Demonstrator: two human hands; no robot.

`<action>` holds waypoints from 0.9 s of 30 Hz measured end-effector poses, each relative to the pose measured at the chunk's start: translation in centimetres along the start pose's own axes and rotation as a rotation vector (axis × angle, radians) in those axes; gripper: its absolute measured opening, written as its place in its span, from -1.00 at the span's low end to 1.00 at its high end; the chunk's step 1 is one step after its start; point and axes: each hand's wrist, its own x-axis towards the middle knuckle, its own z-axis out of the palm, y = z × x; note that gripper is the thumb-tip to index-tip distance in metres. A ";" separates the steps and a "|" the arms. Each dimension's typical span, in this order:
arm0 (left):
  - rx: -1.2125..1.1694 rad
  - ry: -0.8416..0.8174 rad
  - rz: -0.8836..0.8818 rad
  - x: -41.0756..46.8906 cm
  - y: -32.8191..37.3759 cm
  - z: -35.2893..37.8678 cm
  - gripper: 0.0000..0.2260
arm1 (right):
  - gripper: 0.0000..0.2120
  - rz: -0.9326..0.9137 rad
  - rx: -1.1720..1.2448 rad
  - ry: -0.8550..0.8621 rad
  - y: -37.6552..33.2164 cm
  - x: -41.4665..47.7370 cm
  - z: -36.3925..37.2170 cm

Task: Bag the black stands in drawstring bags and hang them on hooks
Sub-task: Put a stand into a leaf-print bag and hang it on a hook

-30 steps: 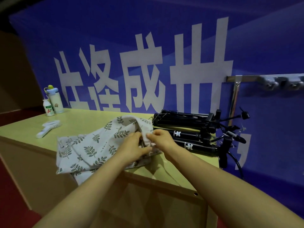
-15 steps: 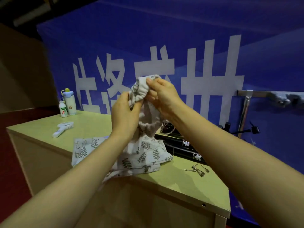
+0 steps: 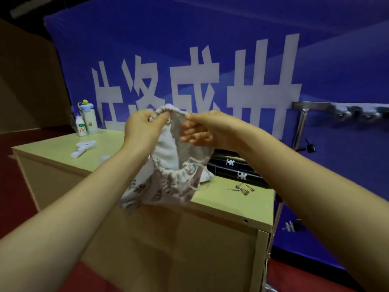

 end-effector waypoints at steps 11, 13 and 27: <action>-0.130 -0.540 -0.560 -2.8 -5.6 7.6 -0.81 | -0.79 0.248 -0.674 0.440 15.0 -0.6 -12.4; -0.133 -0.534 -0.546 -3.0 -6.5 8.3 -0.80 | -0.81 0.258 -0.850 0.492 16.9 -0.5 -13.6; -0.263 -0.506 -0.556 -3.9 -9.4 11.3 -0.73 | -0.83 0.181 -1.054 0.621 21.4 1.6 -14.2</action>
